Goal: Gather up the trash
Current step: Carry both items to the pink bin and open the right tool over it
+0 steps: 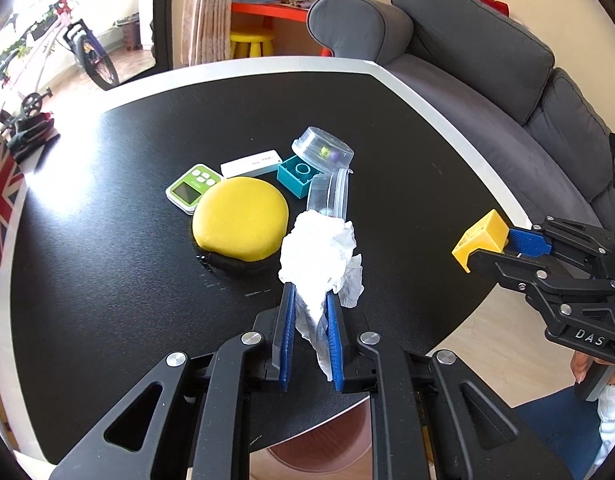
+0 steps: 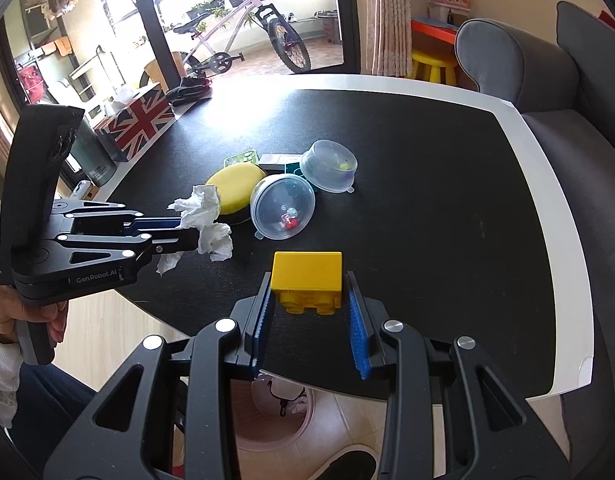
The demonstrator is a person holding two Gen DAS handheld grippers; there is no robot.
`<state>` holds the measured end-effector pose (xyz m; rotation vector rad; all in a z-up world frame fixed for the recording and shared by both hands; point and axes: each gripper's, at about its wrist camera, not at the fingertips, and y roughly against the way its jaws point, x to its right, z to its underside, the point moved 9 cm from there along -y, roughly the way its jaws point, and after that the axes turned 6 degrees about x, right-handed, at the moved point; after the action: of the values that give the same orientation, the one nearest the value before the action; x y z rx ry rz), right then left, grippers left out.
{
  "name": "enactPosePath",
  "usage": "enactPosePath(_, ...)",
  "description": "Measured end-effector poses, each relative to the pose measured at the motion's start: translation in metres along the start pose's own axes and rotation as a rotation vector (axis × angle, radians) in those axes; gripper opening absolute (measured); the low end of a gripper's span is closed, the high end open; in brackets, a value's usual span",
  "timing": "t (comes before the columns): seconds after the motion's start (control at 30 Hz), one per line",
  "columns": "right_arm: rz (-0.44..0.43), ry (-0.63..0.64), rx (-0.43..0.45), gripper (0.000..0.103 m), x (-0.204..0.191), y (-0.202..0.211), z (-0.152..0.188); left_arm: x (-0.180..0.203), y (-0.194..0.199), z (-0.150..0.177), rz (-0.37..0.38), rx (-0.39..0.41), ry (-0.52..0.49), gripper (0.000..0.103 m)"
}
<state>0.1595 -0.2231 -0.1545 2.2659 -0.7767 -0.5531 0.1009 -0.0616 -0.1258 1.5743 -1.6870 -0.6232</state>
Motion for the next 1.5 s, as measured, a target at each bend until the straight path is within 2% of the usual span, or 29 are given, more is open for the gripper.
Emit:
enactPosePath(0.47, -0.052, 0.094, -0.022, 0.034, -0.029, 0.007, 0.005, 0.009, 0.037, 0.007, 0.014, 0.041, -0.044, 0.015)
enactPosePath(0.77, -0.102, 0.162, -0.063, 0.034, -0.046, 0.012, 0.024, 0.015, 0.054, 0.024, 0.046, 0.042, -0.071, 0.015)
enactPosePath(1.03, -0.155, 0.218, -0.127, 0.034, -0.065, 0.01, 0.05, 0.017, 0.057, 0.059, 0.067, -0.019, -0.094, 0.015)
enactPosePath(1.5, -0.248, 0.267, -0.267, 0.034, -0.094, -0.007, 0.101, 0.016, 0.038, 0.121, 0.086, -0.163, -0.136, 0.015)
